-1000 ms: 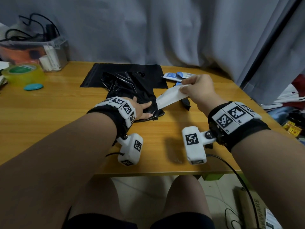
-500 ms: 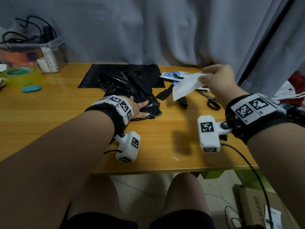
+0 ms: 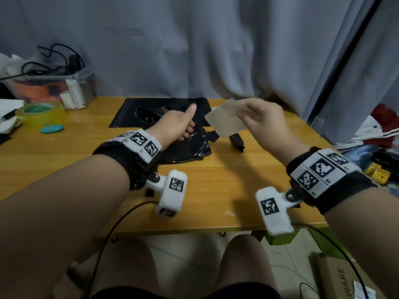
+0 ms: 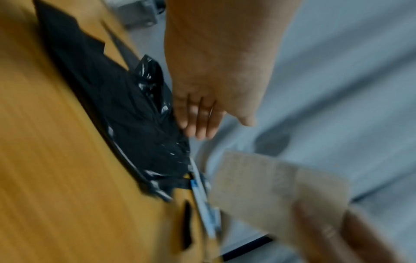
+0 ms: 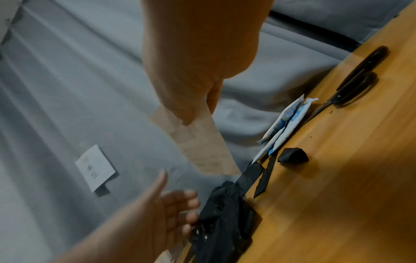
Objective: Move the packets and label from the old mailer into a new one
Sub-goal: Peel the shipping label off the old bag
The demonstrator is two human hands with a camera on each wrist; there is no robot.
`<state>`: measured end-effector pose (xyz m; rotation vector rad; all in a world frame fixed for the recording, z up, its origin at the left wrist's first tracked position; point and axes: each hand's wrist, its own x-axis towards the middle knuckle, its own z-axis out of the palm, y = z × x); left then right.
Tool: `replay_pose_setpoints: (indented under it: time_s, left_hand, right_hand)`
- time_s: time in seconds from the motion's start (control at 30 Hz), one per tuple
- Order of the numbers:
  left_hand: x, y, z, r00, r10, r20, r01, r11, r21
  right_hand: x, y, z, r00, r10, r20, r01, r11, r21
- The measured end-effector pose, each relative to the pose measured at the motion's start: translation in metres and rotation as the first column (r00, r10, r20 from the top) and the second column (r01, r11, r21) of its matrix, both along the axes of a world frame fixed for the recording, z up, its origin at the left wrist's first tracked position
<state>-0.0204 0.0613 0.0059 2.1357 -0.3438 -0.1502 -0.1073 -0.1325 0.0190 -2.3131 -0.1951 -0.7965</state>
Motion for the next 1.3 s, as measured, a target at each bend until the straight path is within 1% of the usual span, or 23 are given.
replay_pose_setpoints:
  time_s: [0.03,0.07,0.1,0.2,0.27,0.37,0.47,0.57,0.63,0.67,0.7,0.73,0.77,0.83,0.87,0.9,0.93,0.97,1.0,1.07,1.1,1.17,1.3]
  left_hand:
    - [-0.005,-0.003,0.005,0.982,-0.03,-0.185,0.002,0.989,-0.149]
    - [-0.009,-0.006,0.009,0.951,-0.064,-0.302,-0.012,0.97,-0.242]
    - [-0.012,-0.008,0.012,0.932,-0.081,-0.353,-0.031,0.954,-0.299]
    - [-0.018,-0.009,0.012,0.942,-0.042,-0.334,-0.097,0.915,-0.391]
    - [-0.022,-0.009,0.01,0.946,-0.02,-0.325,-0.119,0.908,-0.402]
    - [-0.029,-0.008,0.006,0.928,-0.018,-0.372,-0.143,0.905,-0.401]
    - [-0.039,-0.009,0.002,0.905,-0.039,-0.424,-0.148,0.905,-0.398]
    - [-0.047,-0.013,-0.004,0.92,0.008,-0.391,-0.185,0.889,-0.418]
    - [-0.05,-0.015,-0.005,0.948,0.071,-0.311,-0.209,0.875,-0.437]
    - [-0.05,-0.014,-0.006,0.958,0.105,-0.265,-0.217,0.873,-0.437]
    - [-0.049,-0.012,-0.006,0.965,0.135,-0.224,-0.222,0.875,-0.429]
    - [-0.049,-0.01,-0.006,0.97,0.15,-0.193,-0.219,0.884,-0.413]
    - [-0.048,-0.008,-0.006,0.974,0.143,-0.176,-0.202,0.9,-0.387]
    - [-0.051,-0.009,-0.005,0.984,0.068,-0.164,-0.12,0.935,-0.334]
    - [-0.055,-0.012,-0.005,0.988,0.027,-0.155,-0.075,0.947,-0.312]
    - [-0.059,-0.016,-0.005,0.989,-0.012,-0.146,-0.032,0.955,-0.294]
    - [-0.064,-0.021,-0.006,0.989,-0.048,-0.139,0.008,0.96,-0.278]
    - [-0.07,-0.026,-0.006,0.987,-0.083,-0.135,0.046,0.965,-0.26]
    - [-0.077,-0.032,-0.007,0.984,-0.119,-0.132,0.085,0.968,-0.236]
    - [-0.09,-0.043,-0.011,0.975,-0.187,-0.122,0.167,0.973,-0.156]
    - [-0.095,-0.047,-0.015,0.969,-0.214,-0.12,0.2,0.973,-0.115]
    - [-0.103,-0.056,-0.025,0.961,-0.25,-0.119,0.245,0.968,-0.057]
    - [-0.113,-0.068,-0.043,0.948,-0.288,-0.137,0.296,0.954,0.048]
  right_hand:
    - [-0.003,0.003,-0.001,0.999,0.027,0.036,-0.024,0.996,-0.084]
    - [-0.006,0.006,-0.003,0.997,0.047,0.065,-0.035,0.985,-0.169]
    - [-0.009,0.008,-0.004,0.995,0.065,0.08,-0.044,0.97,-0.239]
    - [-0.018,0.013,-0.009,0.987,0.136,0.079,-0.099,0.927,-0.361]
    - [-0.025,0.017,-0.013,0.98,0.181,0.079,-0.129,0.892,-0.433]
    - [-0.037,0.019,-0.014,0.971,0.23,0.066,-0.162,0.836,-0.524]
    - [-0.046,0.019,-0.014,0.962,0.255,0.093,-0.142,0.765,-0.629]
    - [-0.051,0.011,-0.018,0.963,0.242,0.116,-0.103,0.733,-0.672]
    - [-0.053,0.002,-0.024,0.98,0.187,0.061,-0.094,0.717,-0.691]
    - [-0.053,-0.003,-0.028,0.992,0.125,0.01,-0.083,0.715,-0.694]
    - [-0.055,-0.008,-0.032,0.997,0.046,-0.068,-0.08,0.728,-0.681]
    - [-0.057,-0.012,-0.035,0.988,-0.037,-0.147,-0.066,0.768,-0.637]
    - [-0.059,-0.016,-0.037,0.973,-0.113,-0.201,-0.016,0.836,-0.548]
    - [-0.061,-0.016,-0.034,0.949,-0.187,-0.252,0.128,0.964,-0.235]
    - [-0.06,-0.015,-0.032,0.941,-0.184,-0.283,0.177,0.983,-0.051]
    - [-0.058,-0.014,-0.03,0.933,-0.154,-0.325,0.206,0.97,0.132]
    - [-0.056,-0.013,-0.027,0.92,-0.096,-0.38,0.221,0.928,0.3]
    - [-0.055,-0.013,-0.026,0.9,-0.029,-0.434,0.235,0.871,0.43]
    - [-0.055,-0.014,-0.026,0.873,0.023,-0.487,0.255,0.83,0.496]
    - [-0.059,-0.017,-0.025,0.827,0.056,-0.559,0.277,0.825,0.493]
    - [-0.062,-0.019,-0.026,0.821,0.047,-0.569,0.285,0.831,0.479]
    - [-0.07,-0.023,-0.03,0.813,0.004,-0.582,0.301,0.853,0.427]
    - [-0.088,-0.029,-0.045,0.751,-0.078,-0.656,0.348,0.891,0.292]
